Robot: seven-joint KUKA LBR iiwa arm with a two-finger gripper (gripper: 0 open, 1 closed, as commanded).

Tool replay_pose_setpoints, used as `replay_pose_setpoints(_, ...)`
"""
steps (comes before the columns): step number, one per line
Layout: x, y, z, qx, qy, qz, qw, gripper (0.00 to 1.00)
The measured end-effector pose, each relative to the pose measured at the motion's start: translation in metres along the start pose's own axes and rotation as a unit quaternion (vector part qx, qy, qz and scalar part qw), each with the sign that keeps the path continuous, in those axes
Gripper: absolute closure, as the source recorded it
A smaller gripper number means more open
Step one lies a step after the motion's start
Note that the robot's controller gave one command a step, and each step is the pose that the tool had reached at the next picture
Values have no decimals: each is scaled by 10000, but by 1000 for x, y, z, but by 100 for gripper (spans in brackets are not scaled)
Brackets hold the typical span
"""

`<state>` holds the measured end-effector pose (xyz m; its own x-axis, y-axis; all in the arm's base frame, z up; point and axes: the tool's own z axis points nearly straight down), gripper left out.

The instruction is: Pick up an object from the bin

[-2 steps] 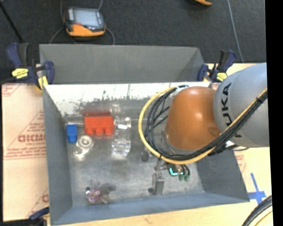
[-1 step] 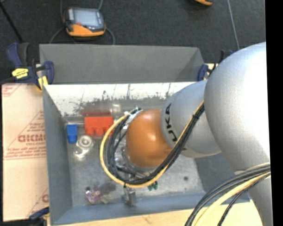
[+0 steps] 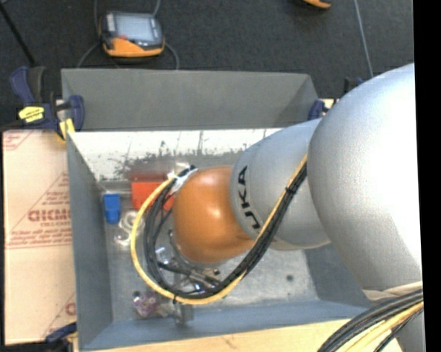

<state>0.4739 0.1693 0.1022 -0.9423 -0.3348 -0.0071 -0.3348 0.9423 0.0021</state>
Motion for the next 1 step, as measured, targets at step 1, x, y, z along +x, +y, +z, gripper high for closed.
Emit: replay_pose_setpoints(1, -1, -9, -5, 7, 11, 657, 9978, 0)
